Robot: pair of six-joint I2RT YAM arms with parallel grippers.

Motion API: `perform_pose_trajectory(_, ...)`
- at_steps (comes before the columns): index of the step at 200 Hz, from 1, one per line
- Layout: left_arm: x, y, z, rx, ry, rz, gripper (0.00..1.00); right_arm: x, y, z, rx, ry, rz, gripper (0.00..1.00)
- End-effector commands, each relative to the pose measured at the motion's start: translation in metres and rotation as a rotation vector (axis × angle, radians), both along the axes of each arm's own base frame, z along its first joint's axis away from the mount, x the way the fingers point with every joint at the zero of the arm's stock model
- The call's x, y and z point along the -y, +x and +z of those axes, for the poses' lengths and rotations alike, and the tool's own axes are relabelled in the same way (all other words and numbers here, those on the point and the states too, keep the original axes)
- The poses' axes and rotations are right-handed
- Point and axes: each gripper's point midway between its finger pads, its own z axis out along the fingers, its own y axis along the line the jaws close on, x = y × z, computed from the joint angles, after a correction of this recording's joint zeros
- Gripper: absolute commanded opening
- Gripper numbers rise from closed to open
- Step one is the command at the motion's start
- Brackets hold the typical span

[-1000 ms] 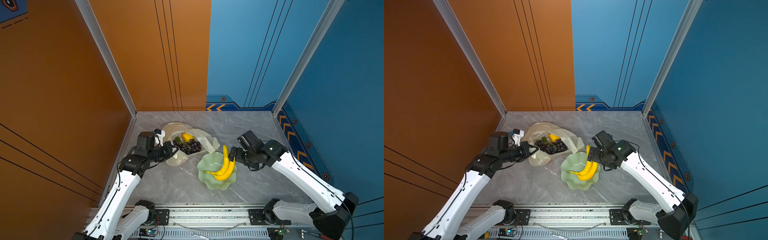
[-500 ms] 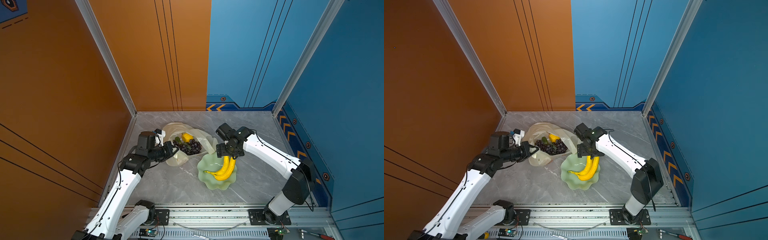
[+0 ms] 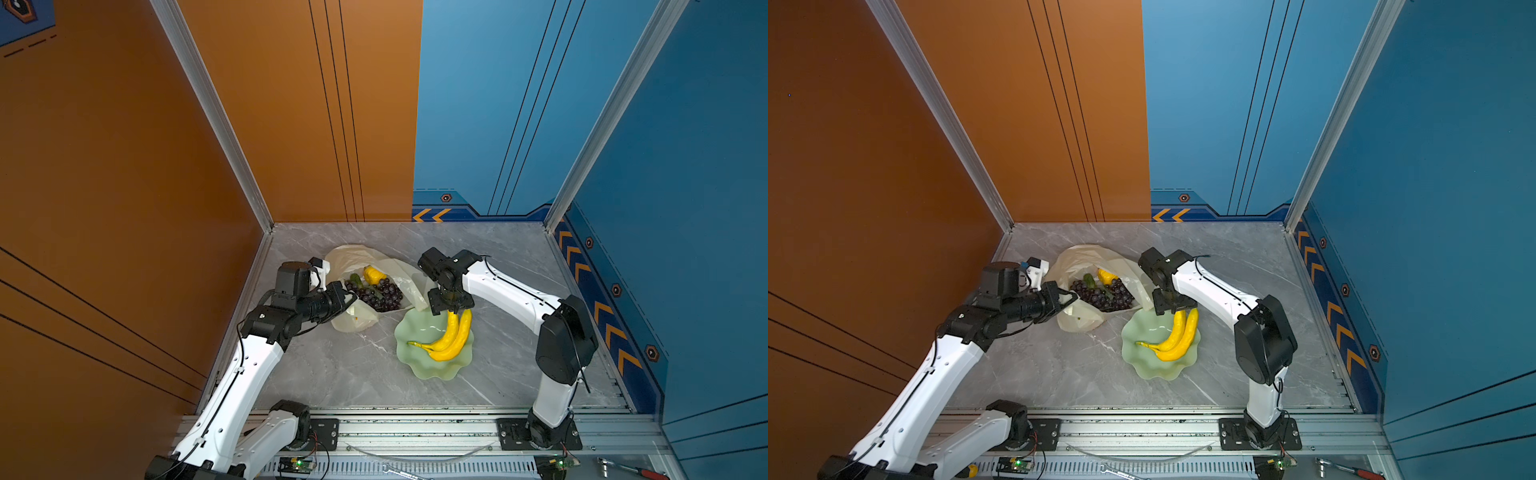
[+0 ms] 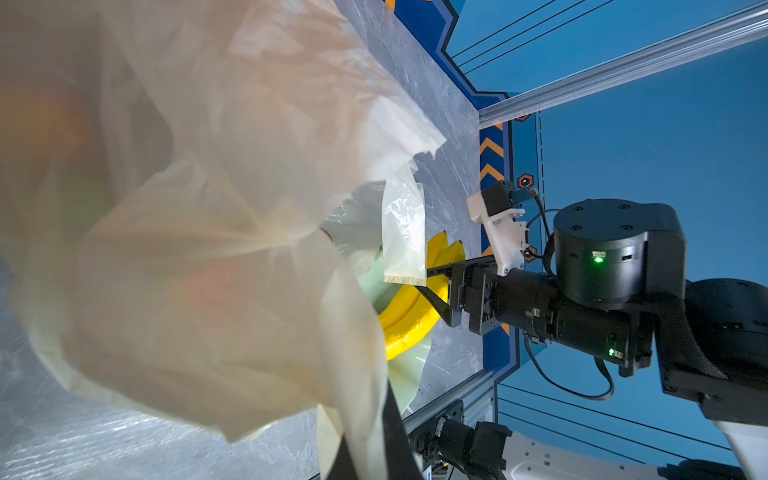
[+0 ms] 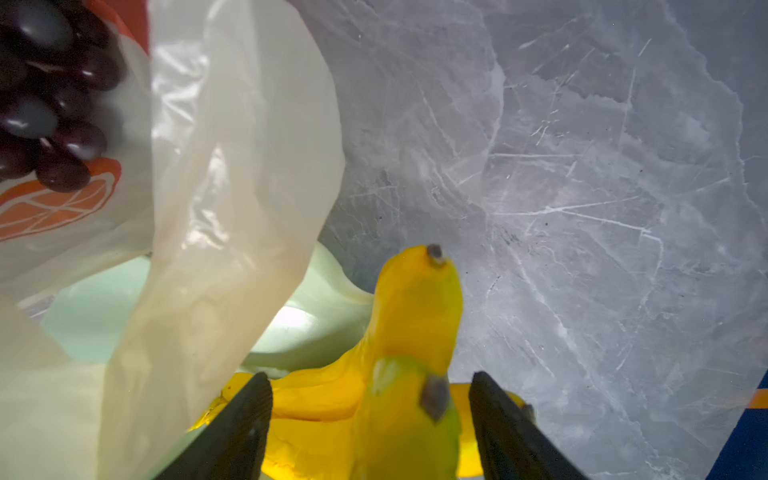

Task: Place the fruits into the plastic bag
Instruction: 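Lower the right gripper and close it on the banana stems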

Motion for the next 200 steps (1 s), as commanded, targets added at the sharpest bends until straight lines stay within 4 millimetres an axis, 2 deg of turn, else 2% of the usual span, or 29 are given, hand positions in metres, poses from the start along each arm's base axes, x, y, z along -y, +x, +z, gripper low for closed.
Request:
perform_pose_trajectory(1,0.002,0.004,0.011,0.032,-0.010,-0.019,0.00,0.010,0.004,0.000,0.001,-0.047,-0.019,0.69)
perform_pose_trajectory(45,0.003,0.006,0.013,0.034,-0.014,-0.021,0.00,0.010,0.004,-0.011,-0.022,-0.041,-0.040,0.67)
perform_pose_trajectory(95,0.003,0.005,0.013,0.034,-0.017,-0.018,0.00,0.012,0.001,-0.018,-0.034,-0.025,-0.059,0.54)
perform_pose_trajectory(137,0.002,0.004,0.013,0.032,-0.018,-0.013,0.00,0.013,0.002,-0.019,-0.031,-0.030,-0.063,0.47)
perform_pose_trajectory(200,0.002,0.002,0.014,0.036,-0.021,-0.008,0.00,0.011,0.001,-0.019,-0.031,-0.022,-0.069,0.25)
